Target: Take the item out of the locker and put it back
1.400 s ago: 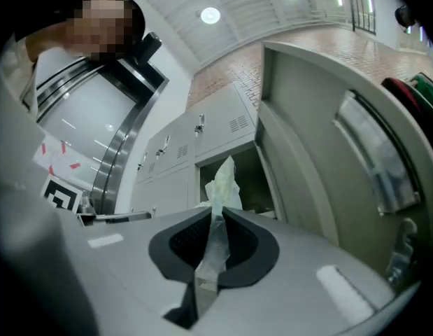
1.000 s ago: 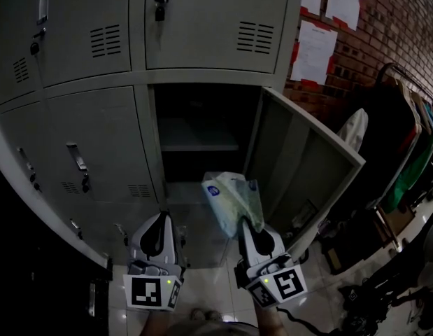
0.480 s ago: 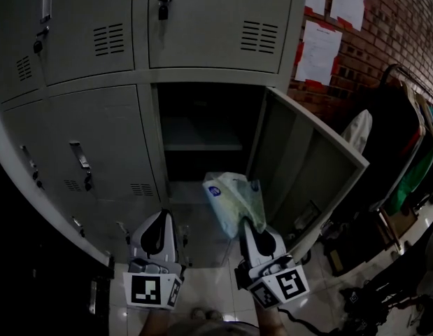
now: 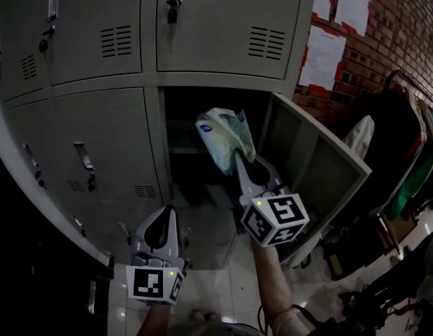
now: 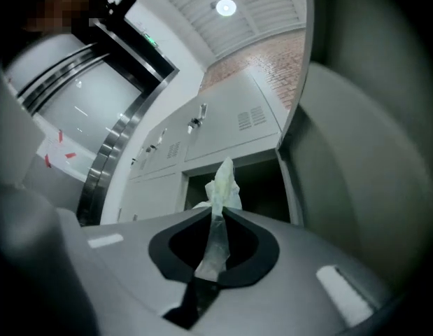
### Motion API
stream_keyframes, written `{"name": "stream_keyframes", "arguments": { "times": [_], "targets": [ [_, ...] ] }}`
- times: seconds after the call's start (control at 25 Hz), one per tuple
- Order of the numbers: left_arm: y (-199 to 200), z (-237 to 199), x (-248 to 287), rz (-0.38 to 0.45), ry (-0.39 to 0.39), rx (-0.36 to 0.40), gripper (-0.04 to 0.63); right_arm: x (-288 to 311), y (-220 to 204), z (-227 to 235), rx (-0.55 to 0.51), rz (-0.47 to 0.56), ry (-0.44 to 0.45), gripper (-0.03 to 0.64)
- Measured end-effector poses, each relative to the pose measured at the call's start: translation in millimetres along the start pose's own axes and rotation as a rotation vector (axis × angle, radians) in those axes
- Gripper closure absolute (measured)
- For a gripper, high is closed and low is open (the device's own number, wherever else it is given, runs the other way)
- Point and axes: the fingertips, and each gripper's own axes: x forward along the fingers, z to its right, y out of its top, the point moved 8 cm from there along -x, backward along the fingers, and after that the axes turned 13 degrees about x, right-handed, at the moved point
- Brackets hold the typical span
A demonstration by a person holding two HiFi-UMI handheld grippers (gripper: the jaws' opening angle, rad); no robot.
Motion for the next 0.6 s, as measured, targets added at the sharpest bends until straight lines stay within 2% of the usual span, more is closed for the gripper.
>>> {"name": "stream_keyframes", "arguments": {
  "times": [0.2, 0.32, 0.6],
  "targets": [
    [-6.8, -8.6, 4.2, -0.018, 0.012, 0.009, 0.591, 90.9, -16.9, 30.0, -0.019, -0.170, -0.044, 0.604],
    [-12.1, -17.7, 4.6, -0.035, 0.036, 0.015, 0.591, 125.8, -32.0, 41.1, -0.055, -0.260, -0.070, 0.604],
    [-20.7, -33.9, 6.5, -0.054, 0.075, 0.012, 0.591, 148.0, -43.7, 48.1, -0.082, -0.302, -0.098, 0.604]
  ]
}}
